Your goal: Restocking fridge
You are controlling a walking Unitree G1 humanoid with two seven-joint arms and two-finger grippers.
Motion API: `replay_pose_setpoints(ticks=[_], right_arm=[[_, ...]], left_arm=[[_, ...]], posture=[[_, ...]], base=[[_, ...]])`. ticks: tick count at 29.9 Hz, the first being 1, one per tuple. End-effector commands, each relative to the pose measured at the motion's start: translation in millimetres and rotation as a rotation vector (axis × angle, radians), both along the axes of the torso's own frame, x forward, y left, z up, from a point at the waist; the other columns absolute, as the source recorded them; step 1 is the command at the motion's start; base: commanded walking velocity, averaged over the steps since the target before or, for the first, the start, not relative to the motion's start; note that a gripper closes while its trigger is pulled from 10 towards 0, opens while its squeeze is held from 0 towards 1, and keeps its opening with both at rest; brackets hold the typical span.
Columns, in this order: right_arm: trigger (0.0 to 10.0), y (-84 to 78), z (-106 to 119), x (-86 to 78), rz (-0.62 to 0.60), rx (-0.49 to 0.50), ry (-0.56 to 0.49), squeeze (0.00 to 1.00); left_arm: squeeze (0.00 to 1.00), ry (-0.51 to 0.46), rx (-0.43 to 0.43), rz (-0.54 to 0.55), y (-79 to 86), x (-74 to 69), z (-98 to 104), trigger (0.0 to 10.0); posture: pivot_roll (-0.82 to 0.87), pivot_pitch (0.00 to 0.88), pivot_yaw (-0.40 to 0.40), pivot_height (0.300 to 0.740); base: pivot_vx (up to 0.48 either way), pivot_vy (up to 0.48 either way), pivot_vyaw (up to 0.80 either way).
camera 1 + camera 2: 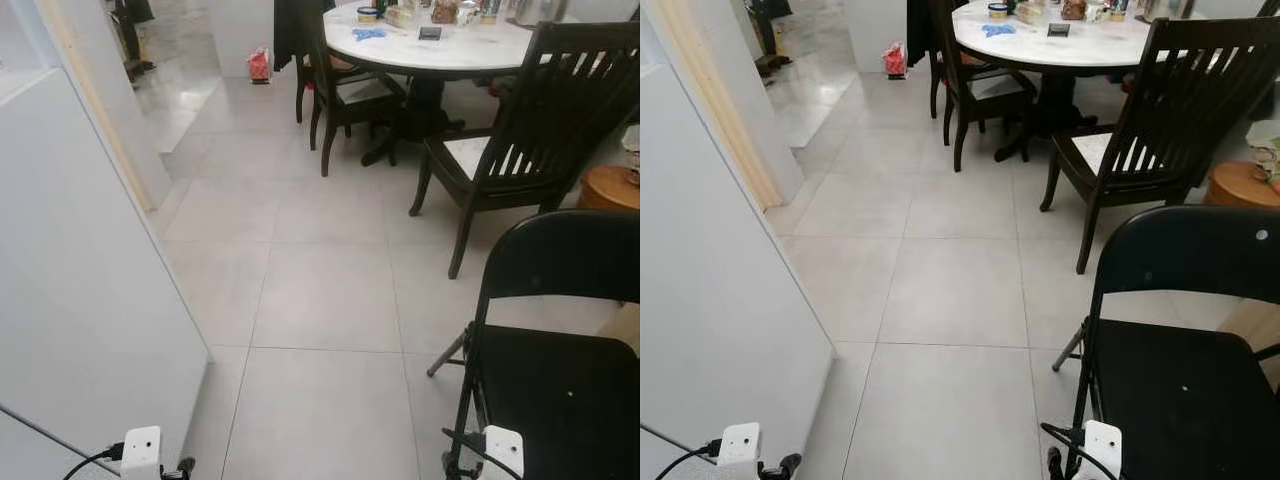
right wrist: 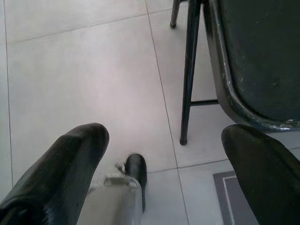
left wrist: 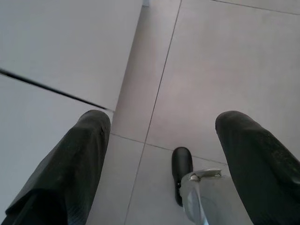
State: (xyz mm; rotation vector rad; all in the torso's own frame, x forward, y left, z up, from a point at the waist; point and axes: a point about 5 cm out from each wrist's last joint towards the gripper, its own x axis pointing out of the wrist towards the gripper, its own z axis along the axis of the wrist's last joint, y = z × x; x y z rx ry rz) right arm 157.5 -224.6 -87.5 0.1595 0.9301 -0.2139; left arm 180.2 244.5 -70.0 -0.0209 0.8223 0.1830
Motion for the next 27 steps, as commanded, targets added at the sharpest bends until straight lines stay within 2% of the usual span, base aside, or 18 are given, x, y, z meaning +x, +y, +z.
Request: replay_pose_setpoints(ticks=[1, 2, 6, 8, 13, 16, 19, 23, 25, 27], right_arm=[[10.0, -3.1, -1.2, -4.4, 0.024, 0.002, 0.023, 0.00], [10.0, -8.7, -2.4, -11.2, 0.037, -0.007, 0.039, 0.00], [10.0, -15.8, -3.5, -19.6, 0.016, -0.006, 0.050, 0.00], [10.0, -20.4, -5.1, -28.6, 0.050, -0.018, 0.075, 0.00], [10.0, -24.2, -7.0, -38.3, 0.040, -0.008, 0.096, 0.00], [10.0, -18.2, -5.4, -27.8, 0.066, -0.001, 0.079, 0.00], [10.0, -17.0, -5.0, -25.5, 0.082, -0.003, 0.079, 0.00], [10.0, -15.8, -4.6, -23.2, 0.091, -0.004, 0.075, 0.00], [10.0, -9.0, -5.0, -19.3, 0.107, 0.003, 0.072, 0.00], [10.0, -1.6, -5.6, -15.3, 0.118, 0.008, 0.073, 0.00]], left_arm=[[0.00, 0.052, 0.007, 0.008, 2.0, -9.9, -5.2, 10.0], [0.00, 0.068, 0.003, 0.023, 2.8, -13.2, -6.9, 10.0], [0.00, 0.089, -0.001, 0.064, 7.2, -19.4, -8.8, 10.0], [0.00, 0.141, 0.019, 0.071, 12.5, -29.3, -12.1, 10.0], [0.00, 0.179, 0.022, 0.083, 18.3, -45.6, -16.3, 10.0], [0.00, 0.217, 0.036, 0.070, 21.2, -56.8, -19.2, 10.0], [0.00, 0.227, 0.029, 0.091, 24.8, -66.7, -20.8, 10.0], [0.00, 0.236, 0.034, 0.090, 27.6, -73.3, -21.4, 10.0], [0.00, 0.238, 0.035, 0.090, 29.5, -76.1, -21.4, 10.0], [0.00, 0.227, 0.033, 0.089, 25.7, -69.7, -21.1, 10.0]], posture=[[-0.09, 0.000, 0.018, 0.740], [-0.09, 0.000, 0.015, 0.740], [-0.08, 0.000, 0.017, 0.740], [-0.08, 0.000, 0.016, 0.740], [-0.08, 0.000, 0.016, 0.740], [-0.08, 0.000, 0.019, 0.740], [-0.08, 0.000, 0.018, 0.740], [-0.08, 0.000, 0.017, 0.740], [-0.08, 0.000, 0.017, 0.740], [-0.08, 0.000, 0.017, 0.740]], base=[[0.000, 0.000, 0.80], [0.000, 0.000, 0.80], [0.000, 0.000, 0.80], [0.000, 0.000, 0.80], [0.000, 0.000, 0.80], [0.000, 0.000, 0.80], [0.000, 0.000, 0.80], [0.000, 0.000, 0.80], [0.000, 0.000, 0.80], [0.000, 0.000, 0.80]])
